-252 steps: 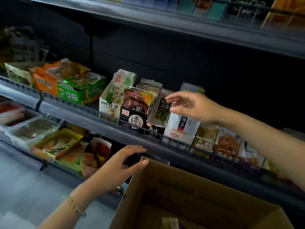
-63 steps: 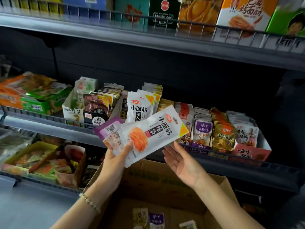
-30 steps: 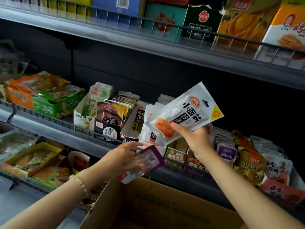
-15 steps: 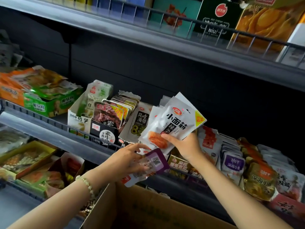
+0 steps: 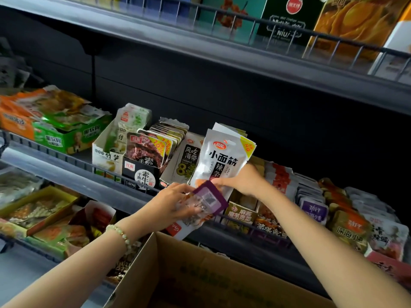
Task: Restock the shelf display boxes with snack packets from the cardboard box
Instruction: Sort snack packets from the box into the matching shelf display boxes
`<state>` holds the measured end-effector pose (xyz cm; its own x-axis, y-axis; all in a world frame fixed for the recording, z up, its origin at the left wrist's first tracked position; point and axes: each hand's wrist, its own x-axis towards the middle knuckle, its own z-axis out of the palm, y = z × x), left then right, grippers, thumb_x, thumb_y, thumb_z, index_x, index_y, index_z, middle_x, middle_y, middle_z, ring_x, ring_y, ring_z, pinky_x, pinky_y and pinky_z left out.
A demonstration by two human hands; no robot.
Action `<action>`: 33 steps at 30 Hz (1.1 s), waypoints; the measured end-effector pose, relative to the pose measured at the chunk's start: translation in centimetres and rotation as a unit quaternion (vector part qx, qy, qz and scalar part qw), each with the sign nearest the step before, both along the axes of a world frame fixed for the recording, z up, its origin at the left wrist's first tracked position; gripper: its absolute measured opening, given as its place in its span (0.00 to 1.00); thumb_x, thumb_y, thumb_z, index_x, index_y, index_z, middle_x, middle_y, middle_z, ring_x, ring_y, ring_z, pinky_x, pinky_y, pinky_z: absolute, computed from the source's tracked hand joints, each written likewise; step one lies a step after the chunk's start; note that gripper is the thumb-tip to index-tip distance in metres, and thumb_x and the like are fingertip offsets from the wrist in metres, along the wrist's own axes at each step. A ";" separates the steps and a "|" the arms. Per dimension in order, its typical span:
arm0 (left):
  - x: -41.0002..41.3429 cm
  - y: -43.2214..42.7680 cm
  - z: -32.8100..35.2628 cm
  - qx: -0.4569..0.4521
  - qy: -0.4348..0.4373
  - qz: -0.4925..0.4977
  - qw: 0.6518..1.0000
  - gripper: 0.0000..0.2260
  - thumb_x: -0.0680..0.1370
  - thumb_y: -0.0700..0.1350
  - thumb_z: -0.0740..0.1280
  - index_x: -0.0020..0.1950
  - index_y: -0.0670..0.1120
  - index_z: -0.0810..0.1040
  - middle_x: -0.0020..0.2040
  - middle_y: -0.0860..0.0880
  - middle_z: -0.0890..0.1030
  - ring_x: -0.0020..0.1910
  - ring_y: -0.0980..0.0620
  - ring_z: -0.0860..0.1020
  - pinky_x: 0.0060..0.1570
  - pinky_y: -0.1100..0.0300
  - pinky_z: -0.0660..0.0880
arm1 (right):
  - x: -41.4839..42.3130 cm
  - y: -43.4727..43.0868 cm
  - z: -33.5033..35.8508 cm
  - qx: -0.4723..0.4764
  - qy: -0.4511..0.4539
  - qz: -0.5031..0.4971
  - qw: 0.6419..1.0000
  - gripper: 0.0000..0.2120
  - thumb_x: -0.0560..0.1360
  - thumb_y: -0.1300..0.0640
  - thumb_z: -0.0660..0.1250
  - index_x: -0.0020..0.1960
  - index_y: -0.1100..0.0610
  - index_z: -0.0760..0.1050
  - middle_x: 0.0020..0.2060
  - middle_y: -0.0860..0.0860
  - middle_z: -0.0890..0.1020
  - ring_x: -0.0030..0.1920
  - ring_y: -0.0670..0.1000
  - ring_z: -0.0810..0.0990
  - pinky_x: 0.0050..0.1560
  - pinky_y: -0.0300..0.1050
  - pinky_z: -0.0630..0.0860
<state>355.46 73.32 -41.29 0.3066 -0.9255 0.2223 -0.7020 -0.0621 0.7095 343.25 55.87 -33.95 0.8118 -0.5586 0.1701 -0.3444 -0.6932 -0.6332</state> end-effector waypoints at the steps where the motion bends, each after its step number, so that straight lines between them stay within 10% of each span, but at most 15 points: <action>1: 0.0 0.0 0.1 0.006 -0.043 -0.002 0.999 0.30 0.70 0.63 0.64 0.64 0.45 0.76 0.54 0.69 0.63 0.59 0.60 0.69 0.57 0.59 0.77 | 0.2 -0.3 0.2 -0.002 0.010 -0.001 1.000 0.22 0.64 0.49 0.79 0.54 0.53 0.76 0.49 0.47 0.81 0.50 0.47 0.78 0.48 0.40 0.75; 15: -0.3 0.1 0.0 -0.020 -0.032 0.011 0.999 0.27 0.72 0.62 0.64 0.61 0.44 0.79 0.54 0.68 0.67 0.59 0.60 0.70 0.58 0.55 0.77 | 1.2 0.5 0.8 -0.004 0.124 -0.035 0.992 0.21 0.67 0.48 0.76 0.51 0.59 0.75 0.44 0.49 0.79 0.45 0.48 0.75 0.36 0.36 0.72; 19: -0.5 0.4 0.3 -0.015 -0.012 0.010 1.000 0.26 0.71 0.62 0.64 0.61 0.45 0.78 0.56 0.63 0.70 0.58 0.58 0.72 0.55 0.56 0.78 | 1.8 0.8 -0.8 0.020 0.107 -0.038 0.993 0.21 0.66 0.52 0.77 0.54 0.62 0.79 0.51 0.55 0.83 0.53 0.55 0.80 0.54 0.51 0.79; 24: -0.7 0.1 0.5 -0.026 0.003 0.032 0.999 0.20 0.76 0.55 0.67 0.63 0.44 0.76 0.57 0.57 0.70 0.55 0.58 0.74 0.50 0.63 0.78 | 1.0 1.0 1.7 0.035 0.068 -0.036 0.996 0.19 0.68 0.50 0.77 0.52 0.58 0.75 0.46 0.47 0.79 0.44 0.45 0.76 0.36 0.31 0.71; 28: -0.7 0.4 0.5 -0.023 0.043 0.029 0.998 0.18 0.75 0.55 0.68 0.60 0.46 0.75 0.56 0.52 0.76 0.49 0.54 0.80 0.46 0.58 0.81 | 1.6 0.1 1.6 0.028 0.045 -0.059 0.997 0.31 0.63 0.45 0.79 0.59 0.59 0.74 0.52 0.49 0.80 0.54 0.50 0.78 0.51 0.43 0.76; 33: -1.1 1.7 1.3 -0.077 0.151 0.030 0.985 0.16 0.72 0.58 0.66 0.53 0.50 0.75 0.46 0.48 0.84 0.41 0.50 0.84 0.42 0.49 0.82 | 1.1 1.2 0.9 0.041 0.045 -0.074 0.995 0.17 0.69 0.49 0.76 0.43 0.60 0.73 0.37 0.49 0.74 0.37 0.47 0.72 0.34 0.39 0.67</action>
<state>354.34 74.98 -39.96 0.4340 -0.8657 0.2493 -0.4556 0.0278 0.8897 344.38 57.08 -33.06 0.7292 -0.6825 0.0496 -0.4971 -0.5781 -0.6471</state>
